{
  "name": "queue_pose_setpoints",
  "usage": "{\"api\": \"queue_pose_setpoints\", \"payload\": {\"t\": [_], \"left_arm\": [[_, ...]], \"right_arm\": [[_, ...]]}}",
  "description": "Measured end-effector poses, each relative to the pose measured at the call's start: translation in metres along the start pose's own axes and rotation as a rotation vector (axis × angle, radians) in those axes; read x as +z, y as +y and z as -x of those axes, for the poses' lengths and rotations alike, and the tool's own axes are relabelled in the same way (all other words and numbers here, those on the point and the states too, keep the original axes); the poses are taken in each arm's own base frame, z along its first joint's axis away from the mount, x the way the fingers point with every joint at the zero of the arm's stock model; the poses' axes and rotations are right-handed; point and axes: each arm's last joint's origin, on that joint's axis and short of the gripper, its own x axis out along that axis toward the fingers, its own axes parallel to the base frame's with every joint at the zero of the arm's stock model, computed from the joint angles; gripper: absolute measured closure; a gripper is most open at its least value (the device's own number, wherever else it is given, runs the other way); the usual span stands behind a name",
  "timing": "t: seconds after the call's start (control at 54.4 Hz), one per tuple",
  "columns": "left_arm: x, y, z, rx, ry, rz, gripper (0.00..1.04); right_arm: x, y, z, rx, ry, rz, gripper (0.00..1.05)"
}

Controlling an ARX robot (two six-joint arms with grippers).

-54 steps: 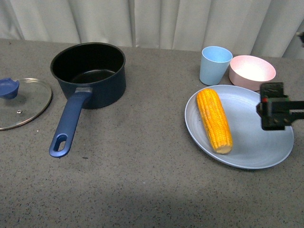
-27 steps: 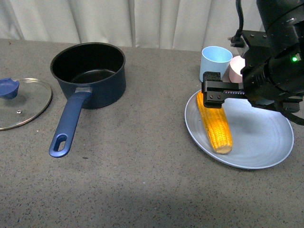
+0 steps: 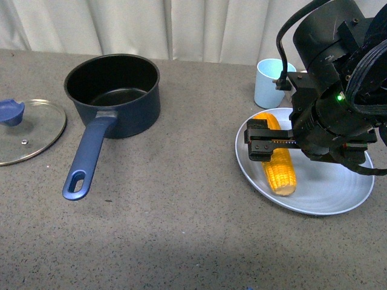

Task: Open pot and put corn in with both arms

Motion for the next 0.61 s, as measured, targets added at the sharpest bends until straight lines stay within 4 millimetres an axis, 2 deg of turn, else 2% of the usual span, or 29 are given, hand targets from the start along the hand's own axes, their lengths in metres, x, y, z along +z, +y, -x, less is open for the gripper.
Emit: {"api": "queue_pose_setpoints", "payload": {"t": [0.166, 0.276, 0.442, 0.607], "left_arm": [[0.000, 0.000, 0.000, 0.000, 0.000, 0.000, 0.07], [0.000, 0.000, 0.000, 0.000, 0.000, 0.000, 0.07], [0.000, 0.000, 0.000, 0.000, 0.000, 0.000, 0.07], [0.000, 0.000, 0.000, 0.000, 0.000, 0.000, 0.07]], "right_arm": [[0.000, 0.000, 0.000, 0.004, 0.000, -0.001, 0.55], [0.000, 0.000, 0.000, 0.005, -0.001, -0.001, 0.68], [0.001, 0.000, 0.000, 0.009, -0.007, 0.002, 0.82], [0.000, -0.001, 0.011, 0.032, -0.046, 0.068, 0.90]]}}
